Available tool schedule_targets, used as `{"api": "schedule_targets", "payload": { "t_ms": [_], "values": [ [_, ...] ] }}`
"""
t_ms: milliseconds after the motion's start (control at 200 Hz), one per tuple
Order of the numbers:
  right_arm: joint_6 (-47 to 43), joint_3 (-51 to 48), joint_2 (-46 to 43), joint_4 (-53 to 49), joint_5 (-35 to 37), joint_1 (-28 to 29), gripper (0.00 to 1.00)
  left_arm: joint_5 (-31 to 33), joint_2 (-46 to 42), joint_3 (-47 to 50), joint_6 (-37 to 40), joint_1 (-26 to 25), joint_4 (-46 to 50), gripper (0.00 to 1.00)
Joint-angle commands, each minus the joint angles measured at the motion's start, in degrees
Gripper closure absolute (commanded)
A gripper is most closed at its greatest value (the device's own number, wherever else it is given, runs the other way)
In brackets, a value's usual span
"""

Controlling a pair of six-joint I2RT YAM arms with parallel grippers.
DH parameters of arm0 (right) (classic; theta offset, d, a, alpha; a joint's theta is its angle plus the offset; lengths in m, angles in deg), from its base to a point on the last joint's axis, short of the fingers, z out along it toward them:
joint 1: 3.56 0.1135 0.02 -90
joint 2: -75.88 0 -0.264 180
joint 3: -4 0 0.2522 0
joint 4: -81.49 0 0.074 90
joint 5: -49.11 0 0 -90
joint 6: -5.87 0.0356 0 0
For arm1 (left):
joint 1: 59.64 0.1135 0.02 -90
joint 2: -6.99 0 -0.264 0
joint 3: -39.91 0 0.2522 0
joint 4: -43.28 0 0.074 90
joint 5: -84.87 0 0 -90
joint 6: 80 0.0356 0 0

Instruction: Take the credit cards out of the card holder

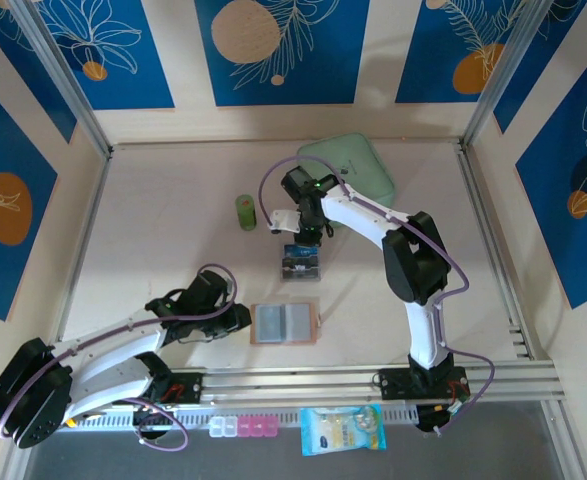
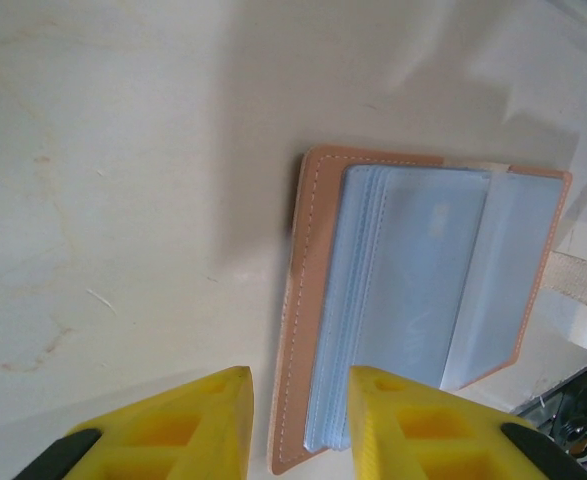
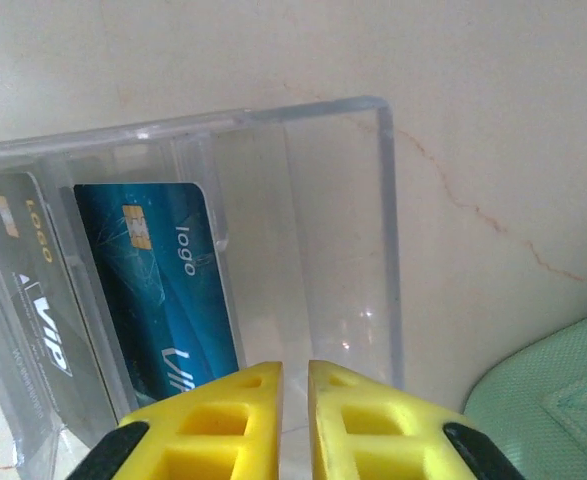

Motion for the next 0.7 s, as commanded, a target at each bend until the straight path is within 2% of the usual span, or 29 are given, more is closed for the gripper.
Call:
{"api": "schedule_targets", "payload": {
  "t_ms": [0,150,315,465,695],
  "values": [
    [1.03,-0.41,-2.57,0.97,0.91,0.26,0.83,-0.72,-0.80,0.69,-0.35,0.68,0.35,0.70],
    [4.16,-0.43,-5.24,1.42,1.02,0.45,0.82,-0.92,-0.81,0.77,-0.44,0.69,-0.12,0.70],
    [11.81,-1.88,-8.73,0.46,-0.67,1.73,0.81,-2.01,0.73,0.91,-0.37,0.67,-2.19,0.73],
    [23.43,-5.69,-12.80,1.54,-4.63,4.38,0.82,-3.96,3.53,1.04,-0.50,0.57,-5.11,0.80],
    [43.69,-16.97,-21.24,9.00,-10.22,9.66,0.82,-4.88,6.49,0.78,-0.37,0.20,-7.30,0.86]
  ]
}}
